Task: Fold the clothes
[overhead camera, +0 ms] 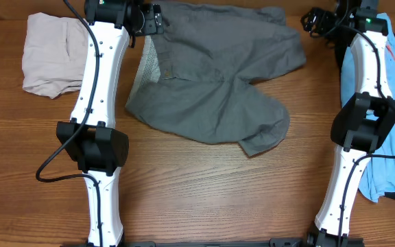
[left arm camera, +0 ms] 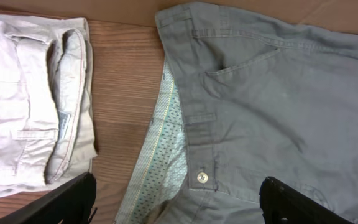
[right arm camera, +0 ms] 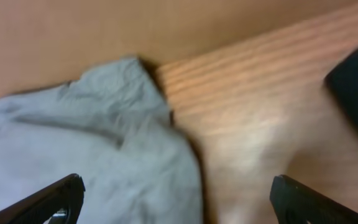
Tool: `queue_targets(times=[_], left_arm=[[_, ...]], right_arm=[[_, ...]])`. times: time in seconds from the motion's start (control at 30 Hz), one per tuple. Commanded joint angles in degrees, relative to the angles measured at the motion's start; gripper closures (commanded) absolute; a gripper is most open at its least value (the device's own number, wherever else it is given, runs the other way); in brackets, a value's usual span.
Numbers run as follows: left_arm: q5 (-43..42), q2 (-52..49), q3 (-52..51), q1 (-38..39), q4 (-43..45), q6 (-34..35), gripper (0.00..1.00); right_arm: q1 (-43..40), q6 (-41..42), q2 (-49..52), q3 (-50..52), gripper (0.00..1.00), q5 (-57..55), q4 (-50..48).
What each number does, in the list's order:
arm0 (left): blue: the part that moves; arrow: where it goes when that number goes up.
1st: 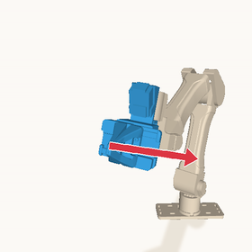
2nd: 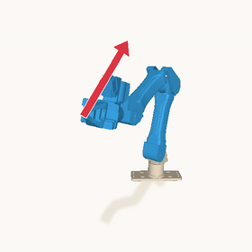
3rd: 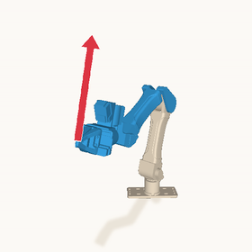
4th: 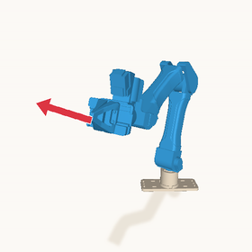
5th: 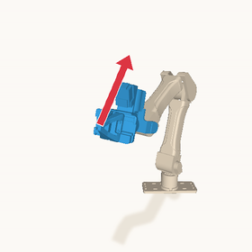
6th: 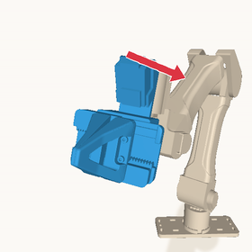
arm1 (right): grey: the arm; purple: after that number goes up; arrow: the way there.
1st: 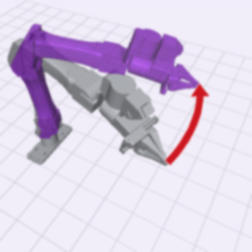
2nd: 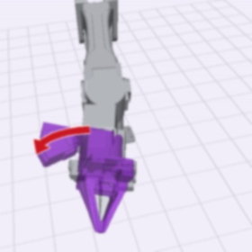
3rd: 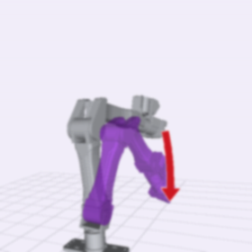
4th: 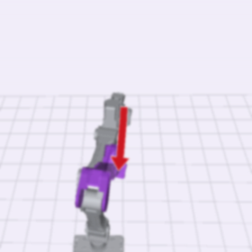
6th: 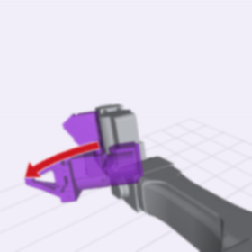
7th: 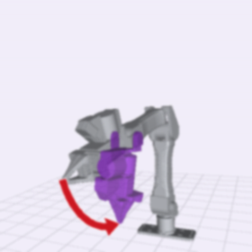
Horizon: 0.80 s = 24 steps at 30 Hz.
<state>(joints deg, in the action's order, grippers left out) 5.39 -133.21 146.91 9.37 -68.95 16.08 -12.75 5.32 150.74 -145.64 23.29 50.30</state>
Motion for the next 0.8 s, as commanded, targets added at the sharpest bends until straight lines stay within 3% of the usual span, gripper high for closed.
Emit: queue_targets(times=[0.0,0.17,0.33,0.4,0.6,0.77], left_arm=[[1.38,1.53,-0.39,-0.39,-0.39,-2.45,0.12],[0.83,8.13,-0.39,-0.33,-5.14,-4.26,0.1],[-6.75,15.32,-0.39,-0.33,-12.2,-4.26,0.06],[-7.8,16.48,-0.39,-0.33,-14.21,-4.26,0.06],[-11.78,17.64,-0.39,-0.31,-22.88,-6.32,0.08],[-12.09,18.73,-0.39,-0.31,-27.65,-7.34,0.07]], right_arm=[[-0.13,0.72,-7.15,-6.12,0.0,2.51,10.16],[0.61,0.72,-15.98,-7.93,0.0,5.27,25.55],[1.95,0.46,-21.79,-7.93,0.04,7.48,36.65],[2.47,-0.85,-23.58,-7.93,0.09,7.39,39.08],[6.08,-0.81,-29.86,-7.93,0.09,2.1,45.92],[8.66,1.51,-36.3,-7.85,0.0,-1.55,46.75]])
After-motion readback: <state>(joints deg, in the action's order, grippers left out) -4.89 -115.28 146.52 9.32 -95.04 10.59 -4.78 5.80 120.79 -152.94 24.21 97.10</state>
